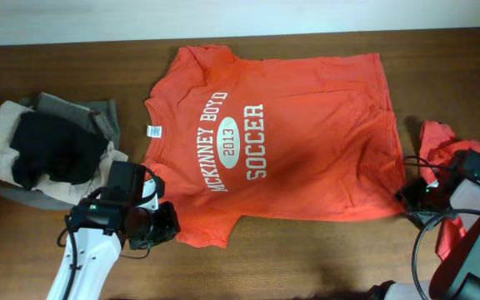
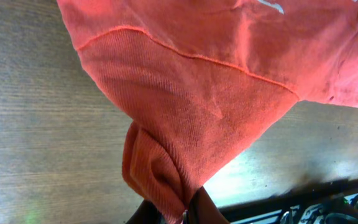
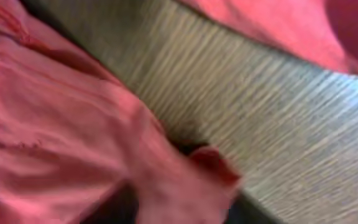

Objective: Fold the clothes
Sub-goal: 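Regrasp the bottom hem corners with both grippers and adjust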

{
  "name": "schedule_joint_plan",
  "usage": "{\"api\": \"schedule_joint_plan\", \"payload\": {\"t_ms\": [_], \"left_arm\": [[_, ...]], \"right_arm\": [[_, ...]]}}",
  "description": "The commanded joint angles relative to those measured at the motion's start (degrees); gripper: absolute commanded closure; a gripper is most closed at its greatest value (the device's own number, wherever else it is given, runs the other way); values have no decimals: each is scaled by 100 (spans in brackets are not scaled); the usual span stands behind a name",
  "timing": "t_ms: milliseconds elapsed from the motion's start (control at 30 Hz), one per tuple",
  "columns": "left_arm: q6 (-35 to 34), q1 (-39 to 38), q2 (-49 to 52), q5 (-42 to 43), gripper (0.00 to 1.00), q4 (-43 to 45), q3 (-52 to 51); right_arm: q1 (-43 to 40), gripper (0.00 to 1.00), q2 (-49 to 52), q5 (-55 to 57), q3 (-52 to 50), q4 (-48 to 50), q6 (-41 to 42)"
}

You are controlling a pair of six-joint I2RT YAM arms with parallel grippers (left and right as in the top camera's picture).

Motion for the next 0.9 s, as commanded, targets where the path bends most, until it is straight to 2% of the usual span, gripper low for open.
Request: {"api": "schedule_joint_plan", "payload": {"t_ms": [0, 200, 600, 700, 867], "left_arm": [[48, -4, -83, -87, 91, -9, 83], [66, -2, -284, -85, 92, -37, 83], [-20, -2, -1703, -313, 92, -774, 85], [-20, -2, -1849, -568, 90, -675, 85], [7, -2, -1657, -844, 88, -308, 85]], "right_arm": [[-7, 95, 142, -114, -164, -120, 90], [-7, 96, -334, -105, 76, -887, -87], [4, 96, -3075, 105, 739, -2658, -234], [4, 96, -3307, 98, 743, -2778, -232], [11, 96, -3023, 94, 748, -2839, -238]]}}
